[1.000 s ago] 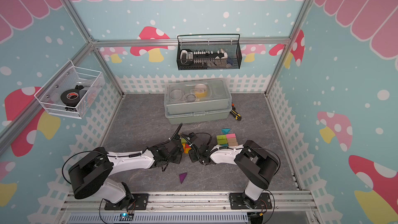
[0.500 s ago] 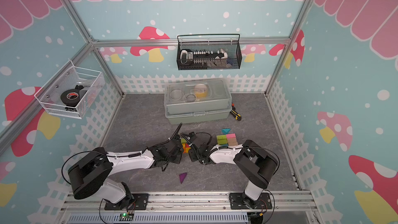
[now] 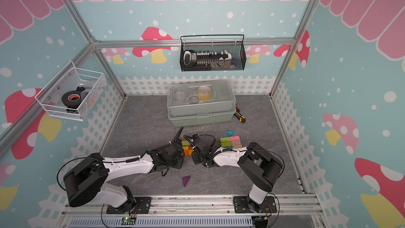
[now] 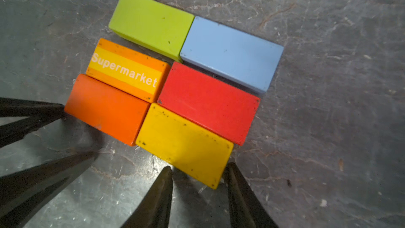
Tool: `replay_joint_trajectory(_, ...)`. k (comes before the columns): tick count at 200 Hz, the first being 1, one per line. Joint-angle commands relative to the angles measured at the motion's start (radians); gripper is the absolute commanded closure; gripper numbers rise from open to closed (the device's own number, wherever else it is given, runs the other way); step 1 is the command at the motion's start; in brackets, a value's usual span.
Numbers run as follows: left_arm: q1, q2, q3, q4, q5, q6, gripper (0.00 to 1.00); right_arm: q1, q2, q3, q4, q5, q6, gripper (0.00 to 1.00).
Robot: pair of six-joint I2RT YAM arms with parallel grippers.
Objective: Assemble a piece of candy with building blocks
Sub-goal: Assemble the building block at the center of the board, then adjust the building block at the center of the board.
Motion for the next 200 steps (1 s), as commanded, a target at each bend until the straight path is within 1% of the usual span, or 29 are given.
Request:
replay_joint_trajectory(1, 0.011, -0.06, -0.023, -0.076, 0.013, -0.02, 0.53, -0.002, -0.03, -0.022, -0.111, -0.016, 0.015, 0.57)
replay_joint_trajectory(49, 0.091, -0.202, -0.063, -0.111, 0.005, -0.073, 0.65, -0.005, -0.13, -0.033, -0.168, 0.014, -0.023, 0.57)
replay_joint_trajectory(73, 0.161, -0.22, -0.077, -0.096, 0.03, -0.086, 0.72, -0.039, -0.151, -0.042, -0.171, 0.026, -0.033, 0.58)
replay_joint_trajectory(87, 0.195, -0.193, -0.074, -0.069, 0.064, -0.078, 0.73, -0.066, -0.146, -0.038, -0.169, 0.026, -0.038, 0.59)
replay_joint_trajectory(104, 0.22, -0.133, -0.052, -0.043, 0.084, -0.073, 0.75, -0.085, -0.118, -0.014, -0.177, 0.059, -0.05, 0.59)
replay_joint_trajectory(146, 0.237, 0.026, 0.017, 0.005, 0.096, -0.059, 0.76, -0.131, -0.03, 0.044, -0.163, 0.038, -0.067, 0.6)
replay_joint_trajectory(200, 0.251, 0.135, 0.047, 0.059, 0.116, -0.054, 0.76, -0.147, 0.023, 0.07, -0.149, 0.029, -0.078, 0.6)
